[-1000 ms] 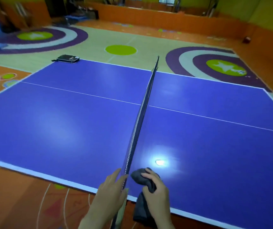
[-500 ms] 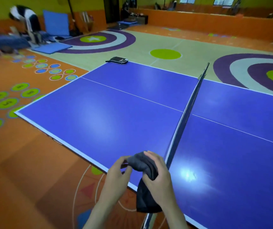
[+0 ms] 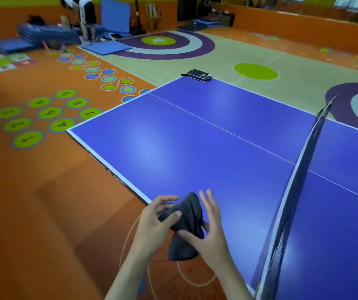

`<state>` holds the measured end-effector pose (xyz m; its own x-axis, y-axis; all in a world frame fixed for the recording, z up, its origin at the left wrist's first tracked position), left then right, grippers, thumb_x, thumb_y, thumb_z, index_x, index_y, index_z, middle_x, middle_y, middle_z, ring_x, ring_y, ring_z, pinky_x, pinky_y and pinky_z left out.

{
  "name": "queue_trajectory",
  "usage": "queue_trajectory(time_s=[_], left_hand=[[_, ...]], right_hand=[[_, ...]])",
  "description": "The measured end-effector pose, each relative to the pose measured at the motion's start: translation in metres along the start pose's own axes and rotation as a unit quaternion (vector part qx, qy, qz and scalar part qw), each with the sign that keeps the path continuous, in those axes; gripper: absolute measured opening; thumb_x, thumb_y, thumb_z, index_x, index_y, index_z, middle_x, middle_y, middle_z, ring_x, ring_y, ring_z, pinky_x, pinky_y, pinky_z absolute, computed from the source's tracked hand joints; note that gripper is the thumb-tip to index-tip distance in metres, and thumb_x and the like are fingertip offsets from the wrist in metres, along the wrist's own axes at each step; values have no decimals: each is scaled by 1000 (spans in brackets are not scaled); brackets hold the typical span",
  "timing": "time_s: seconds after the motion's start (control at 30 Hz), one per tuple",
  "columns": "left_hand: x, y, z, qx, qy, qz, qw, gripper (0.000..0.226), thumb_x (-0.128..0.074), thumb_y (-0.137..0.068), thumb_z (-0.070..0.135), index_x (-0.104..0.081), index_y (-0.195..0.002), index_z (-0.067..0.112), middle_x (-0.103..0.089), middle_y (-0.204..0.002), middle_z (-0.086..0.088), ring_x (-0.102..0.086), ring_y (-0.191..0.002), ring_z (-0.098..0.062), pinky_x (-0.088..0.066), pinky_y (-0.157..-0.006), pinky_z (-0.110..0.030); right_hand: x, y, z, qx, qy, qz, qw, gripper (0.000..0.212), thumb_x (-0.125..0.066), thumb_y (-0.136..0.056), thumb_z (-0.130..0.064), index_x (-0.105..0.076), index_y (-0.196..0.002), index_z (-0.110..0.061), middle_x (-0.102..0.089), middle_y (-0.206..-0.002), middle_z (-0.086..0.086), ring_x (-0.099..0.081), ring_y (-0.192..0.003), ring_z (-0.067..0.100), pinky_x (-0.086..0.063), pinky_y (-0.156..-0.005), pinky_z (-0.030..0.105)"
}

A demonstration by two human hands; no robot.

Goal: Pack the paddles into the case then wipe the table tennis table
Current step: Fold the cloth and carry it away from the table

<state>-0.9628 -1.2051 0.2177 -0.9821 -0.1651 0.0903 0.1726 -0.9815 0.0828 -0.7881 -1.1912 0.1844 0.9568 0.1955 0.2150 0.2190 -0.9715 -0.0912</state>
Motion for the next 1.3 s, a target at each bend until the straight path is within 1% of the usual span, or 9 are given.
queue_trajectory(time_s=[0.13, 0.23, 0.4, 0.5, 0.6, 0.87, 1.07, 1.13, 1.3], left_hand=[[58, -13, -2, -46, -37, 9, 998, 28, -73, -93, 4, -70, -100, 31, -74, -99, 5, -70, -97, -17, -52, -82, -25], [102, -19, -1, -55, -46, 48, 996, 22, -72, -92, 1, -67, -101, 21, -73, -95, 1, -69, -92, -18, -51, -81, -26], [162, -22, -2, -36, -78, 99, 991, 25, -68, -93, -1, -64, -104, 20, -73, -94, 4, -69, -91, -12, -50, -80, -21], [191, -29, -7, -30, -98, 145, 984, 28, -68, -94, 1, -64, -106, 26, -73, -98, 7, -68, -95, -12, -51, -83, -23], [213, -44, -18, -8, -101, 190, 976, 26, -67, -98, 8, -63, -112, 30, -74, -100, 8, -68, -92, -13, -52, -79, -25], [250, -122, -42, 97, -105, 210, 967, 26, -82, -89, 28, -66, -97, 9, -74, -84, -1, -70, -78, -16, -54, -75, -33], [253, -177, -35, 122, -159, 226, 953, 34, -72, -94, 27, -47, -88, 4, -50, -71, 4, -48, -64, -10, -41, -62, -33], [255, -196, -32, 130, -183, 264, 938, 30, -69, -95, 27, -46, -86, 10, -52, -70, 4, -50, -64, -10, -43, -62, -32], [277, -219, -18, 127, -202, 415, 878, 36, -72, -94, 28, -46, -81, 7, -50, -65, -4, -43, -53, -3, -35, -48, -20]], right_hand=[[-44, -44, 10, -110, -137, -36, 984, 84, -87, -80, -38, -41, -148, -55, -56, -148, -14, -57, -134, 9, -55, -104, 47], [-80, -75, 12, -114, -90, -106, 984, 74, -81, -89, -20, -45, -150, -42, -72, -127, -5, -65, -123, 11, -52, -104, 37], [-135, -112, 1, -92, -6, -176, 980, 19, -82, -84, -20, -71, -98, -25, -70, -99, 0, -68, -95, 23, -50, -87, 29], [-160, -134, -7, -59, -4, -209, 976, 16, -77, -88, -6, -69, -97, -17, -66, -96, -3, -66, -91, 13, -49, -85, 22], [-184, -161, -18, -29, 5, -239, 971, 13, -74, -89, -17, -63, -88, -12, -63, -78, 1, -60, -73, 16, -45, -68, 23], [-219, -266, -37, -15, 5, -238, 971, 7, -75, -90, -22, -70, -90, -18, -73, -85, 2, -70, -85, 24, -58, -78, 46], [-237, -329, -10, -63, 39, -201, 977, 36, -79, -88, -25, -63, -117, -37, -69, -112, -21, -62, -107, -5, -51, -88, 23], [-247, -343, 0, -61, 52, -192, 978, 32, -81, -87, -27, -63, -113, -34, -69, -107, -17, -64, -103, -3, -52, -88, 26], [-289, -340, -4, -65, 40, -415, 907, 19, -81, -86, -37, -70, -101, -32, -72, -97, -12, -69, -96, 2, -56, -92, 35]])
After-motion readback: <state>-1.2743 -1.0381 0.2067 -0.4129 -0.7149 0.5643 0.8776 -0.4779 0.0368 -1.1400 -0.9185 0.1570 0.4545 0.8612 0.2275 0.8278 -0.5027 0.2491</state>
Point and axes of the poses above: each hand's wrist, its own y-axis away from the middle knuckle, its own x-axis out of the back of the hand, z = x × y, the point moved 3 cm from there along -y, towards the middle knuckle
